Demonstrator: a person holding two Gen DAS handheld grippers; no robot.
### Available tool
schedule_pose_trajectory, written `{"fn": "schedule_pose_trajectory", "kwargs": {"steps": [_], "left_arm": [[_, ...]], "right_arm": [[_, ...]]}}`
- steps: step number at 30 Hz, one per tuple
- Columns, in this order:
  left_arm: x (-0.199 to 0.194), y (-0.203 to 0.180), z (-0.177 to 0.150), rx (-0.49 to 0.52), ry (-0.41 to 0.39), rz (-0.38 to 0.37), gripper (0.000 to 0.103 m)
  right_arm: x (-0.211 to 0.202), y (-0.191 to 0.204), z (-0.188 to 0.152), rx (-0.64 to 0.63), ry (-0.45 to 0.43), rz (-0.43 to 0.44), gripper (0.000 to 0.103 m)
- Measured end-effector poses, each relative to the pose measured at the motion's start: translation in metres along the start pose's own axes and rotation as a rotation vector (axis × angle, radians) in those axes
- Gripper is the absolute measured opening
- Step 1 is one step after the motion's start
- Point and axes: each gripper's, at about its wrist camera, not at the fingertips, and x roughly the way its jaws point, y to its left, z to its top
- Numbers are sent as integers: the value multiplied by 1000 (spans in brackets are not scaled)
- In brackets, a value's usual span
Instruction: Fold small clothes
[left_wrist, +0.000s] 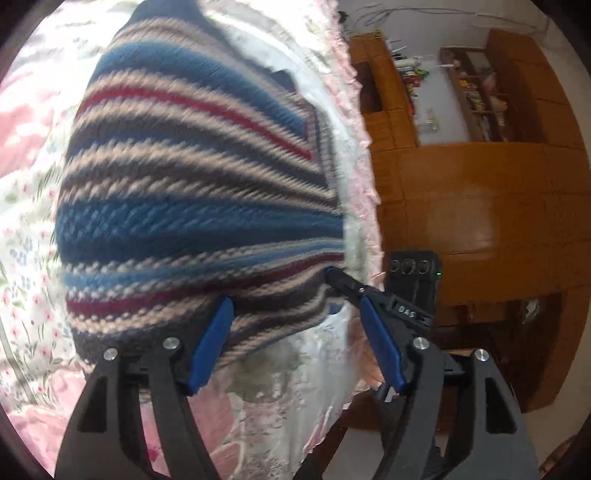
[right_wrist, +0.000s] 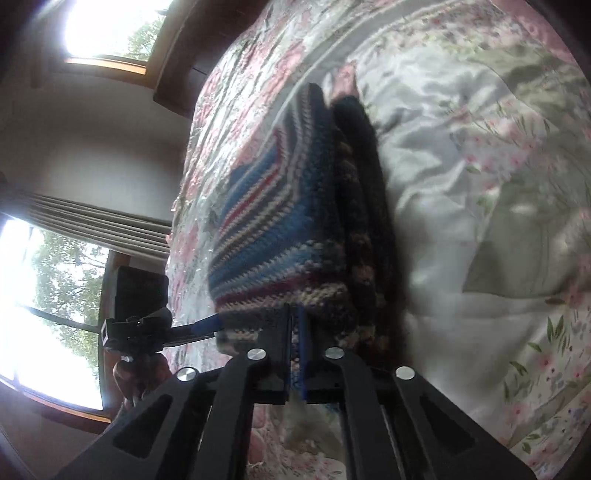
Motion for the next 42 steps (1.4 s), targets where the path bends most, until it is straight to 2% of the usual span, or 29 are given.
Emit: {"fn": "schedule_pose_trajectory", "kwargs": {"steps": [1,2,4,5,6,7,8,10,12,15,18,24,27,33,34,35,37,40,42], "left_arm": [[6,13,-4,-12,12,36,54],[7,22,-7,-33,11,40,44],[-3,23,-12,-57,-1,3,50],[-10,19,-15,-46,-4,-6,63],[-18,13,-18,-27,-9,-5,74],[-27,7,-20,-4,-11,-10,78],[-35,5,-21,22,-14,-20,83],[-54,5,-17,46,-43,7,88],[-71,16,-8,24,-85,43,91],[-85,36,10,-68,-119,61,95],[-83,51,29,-113,-110,52,96],[-62,56,66,-113,-78,40,96],[-48,60,83,-114,-69,58,98],[-23,75,98,-136,-32,58,99],[-22,74,98,-136,-33,53,99],[-22,74,100,-137,-38,43,97],[-21,73,101,-133,-38,52,81],[-22,67,104,-121,-26,82,69],[-26,58,105,-110,-34,103,59]], "right_arm": [[0,-10,-4,23,-3,-2,0],[-4,-13,-6,32,-8,0,0],[-19,-10,-8,24,-32,-10,0],[-28,-8,-8,22,-42,3,2],[-36,-4,-7,19,-56,15,10],[-45,0,-5,11,-71,19,25],[-51,4,-2,5,-86,18,33],[-57,7,7,17,-108,14,71],[-52,6,20,22,-104,5,84],[-36,0,43,59,-93,3,84],[-10,-8,63,96,-23,15,86],[31,-6,88,100,45,13,87],[47,-2,95,82,70,-2,88],[67,0,98,62,94,-23,89],[69,0,98,59,94,-34,81],[70,-1,98,55,95,-46,78],[71,-2,97,47,95,-59,56],[67,3,93,15,67,-75,46],[63,12,89,-4,36,-86,43]]}}
